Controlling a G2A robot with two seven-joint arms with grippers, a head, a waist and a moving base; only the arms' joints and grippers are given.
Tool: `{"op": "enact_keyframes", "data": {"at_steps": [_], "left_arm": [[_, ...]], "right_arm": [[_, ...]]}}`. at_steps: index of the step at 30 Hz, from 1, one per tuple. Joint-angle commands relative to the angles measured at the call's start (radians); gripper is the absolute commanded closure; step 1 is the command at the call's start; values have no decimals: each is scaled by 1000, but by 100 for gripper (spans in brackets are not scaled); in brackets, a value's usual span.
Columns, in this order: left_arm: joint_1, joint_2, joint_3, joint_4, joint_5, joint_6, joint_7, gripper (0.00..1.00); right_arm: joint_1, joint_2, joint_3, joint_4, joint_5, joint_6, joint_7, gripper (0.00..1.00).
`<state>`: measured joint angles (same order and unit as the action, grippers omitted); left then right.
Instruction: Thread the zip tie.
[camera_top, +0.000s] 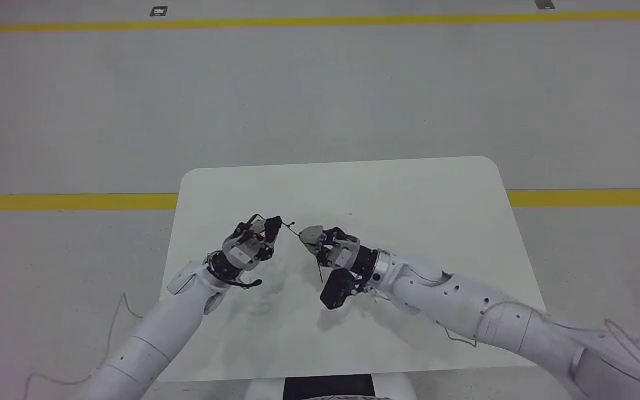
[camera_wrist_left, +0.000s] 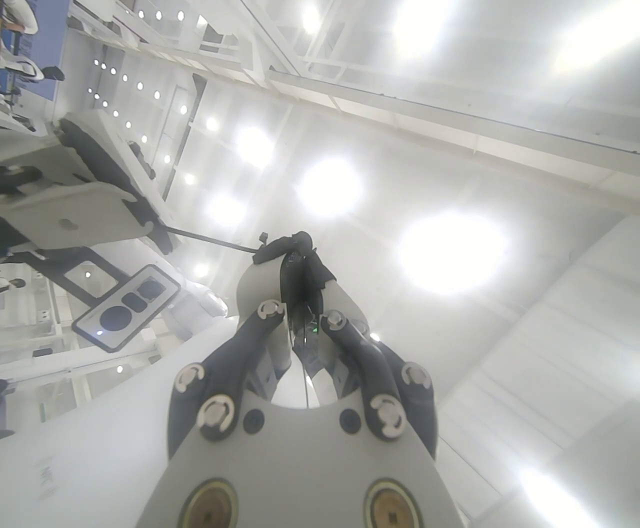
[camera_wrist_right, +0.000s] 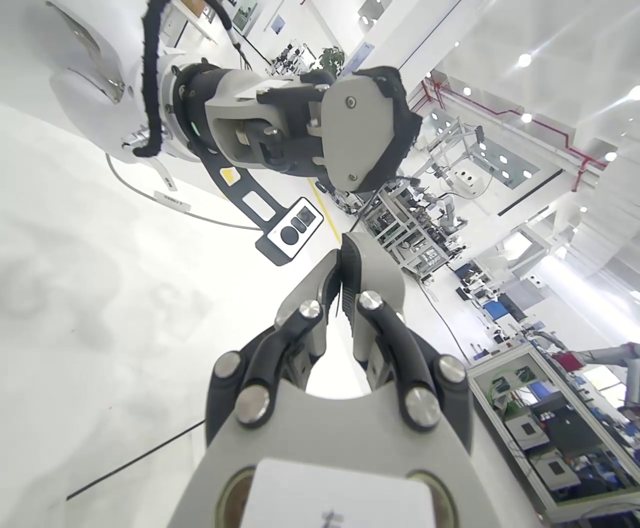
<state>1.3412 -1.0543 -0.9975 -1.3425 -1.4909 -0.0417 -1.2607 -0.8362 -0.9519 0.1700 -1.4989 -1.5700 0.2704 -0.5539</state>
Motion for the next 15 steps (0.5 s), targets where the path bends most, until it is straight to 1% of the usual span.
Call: {"op": "enact_keyframes", "data": {"at_steps": [1,6,15], "left_arm": [[2,-2,-4,-1,1,1,-1,100],[7,-6,-14,-5,6,2,-3,100],[20,-12,-34,-18,14,2,-5,100]], "right_arm": [[2,1,0,1,0,-5,3,100],[6,1,0,1,0,-23,12,100],[6,1,0,4,0,-37,25,100]]}}
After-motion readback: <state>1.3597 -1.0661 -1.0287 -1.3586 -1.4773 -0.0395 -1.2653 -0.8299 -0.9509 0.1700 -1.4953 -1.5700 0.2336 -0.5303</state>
